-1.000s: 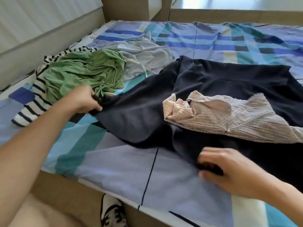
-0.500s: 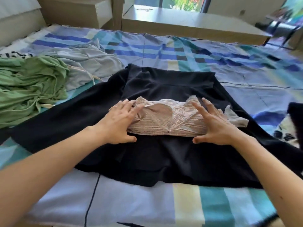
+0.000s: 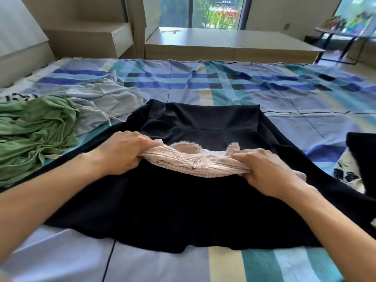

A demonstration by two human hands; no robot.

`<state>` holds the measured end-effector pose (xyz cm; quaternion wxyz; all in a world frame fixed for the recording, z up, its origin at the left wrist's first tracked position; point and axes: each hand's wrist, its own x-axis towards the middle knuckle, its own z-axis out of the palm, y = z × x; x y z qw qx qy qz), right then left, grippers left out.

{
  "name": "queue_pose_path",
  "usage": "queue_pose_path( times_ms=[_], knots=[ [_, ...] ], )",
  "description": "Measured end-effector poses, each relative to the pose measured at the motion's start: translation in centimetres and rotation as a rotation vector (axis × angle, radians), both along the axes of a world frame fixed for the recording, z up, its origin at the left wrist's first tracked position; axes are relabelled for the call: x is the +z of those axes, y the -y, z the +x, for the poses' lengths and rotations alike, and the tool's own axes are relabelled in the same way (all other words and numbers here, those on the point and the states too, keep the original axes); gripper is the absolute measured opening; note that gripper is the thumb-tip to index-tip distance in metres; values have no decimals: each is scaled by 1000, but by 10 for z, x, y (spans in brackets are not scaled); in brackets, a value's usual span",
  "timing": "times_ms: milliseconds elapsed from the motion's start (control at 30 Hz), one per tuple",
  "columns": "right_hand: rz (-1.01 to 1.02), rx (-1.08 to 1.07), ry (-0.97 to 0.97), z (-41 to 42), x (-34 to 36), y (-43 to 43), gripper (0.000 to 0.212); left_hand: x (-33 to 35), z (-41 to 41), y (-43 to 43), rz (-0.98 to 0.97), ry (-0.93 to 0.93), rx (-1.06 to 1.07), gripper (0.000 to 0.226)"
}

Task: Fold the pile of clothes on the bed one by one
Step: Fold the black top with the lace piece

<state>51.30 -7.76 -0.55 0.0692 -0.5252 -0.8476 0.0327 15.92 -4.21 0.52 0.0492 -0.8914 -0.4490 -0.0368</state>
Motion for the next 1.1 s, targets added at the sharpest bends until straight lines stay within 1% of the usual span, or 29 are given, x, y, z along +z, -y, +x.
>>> queue_pose_path(
  times_ms=[67,100,167,200,233,267,333,400,467,500,567,600,700,767,800,867,933,967,1000,1033,1067,1100],
  knots=[
    [-32,82,9,-3,5,16,43,3,-14,13,-9,-62,-63,74],
    [-67,98,50,-5,3,24,46,-3,-20,22,-63,-133,-63,71],
    [-192,81,202,-9,-9,34,54,-14,-22,41,-306,-286,27,64],
    [-266,57,262,-9,-14,34,60,-19,-22,45,-455,-337,106,67],
    [-318,46,277,-8,-18,32,65,-22,-20,47,-531,-354,151,72],
    [-349,41,261,-7,-20,29,65,-21,-16,46,-524,-357,161,74],
    [-361,24,220,-4,-16,24,57,-22,-5,44,-428,-277,136,69],
    [-371,7,233,-3,-9,21,54,-29,5,42,-435,-212,141,75],
    [-367,-26,295,-1,-1,23,61,-35,8,41,-475,-235,141,83],
    [-355,-43,326,1,3,25,65,-35,6,41,-495,-224,141,80],
    [-356,-61,369,9,10,30,73,-27,1,40,-581,-146,178,67],
    [-372,-49,389,14,10,32,71,-22,-3,39,-630,-87,212,63],
    [-463,-13,538,22,6,38,45,-18,-12,39,-695,53,290,58],
    [-596,-28,618,21,3,37,44,-20,-18,37,-691,59,324,57],
    [-632,-37,614,20,3,34,42,-19,-20,35,-676,48,344,57],
    [-683,-47,555,21,7,31,34,-19,-23,34,-641,26,406,57],
    [-713,-74,480,24,9,29,33,-23,-25,32,-589,26,469,60],
    [-720,-92,435,27,8,28,35,-25,-23,33,-566,18,501,67],
    [-721,-110,385,29,7,28,41,-28,-20,34,-517,-29,521,77],
    [-707,-127,335,31,6,27,49,-31,-16,35,-424,-103,511,87],
    [-670,-154,274,33,3,26,56,-35,-10,37,-314,-162,467,94],
    [-612,-199,203,36,0,23,60,-39,-2,40,-236,-157,403,98]
  ],
)
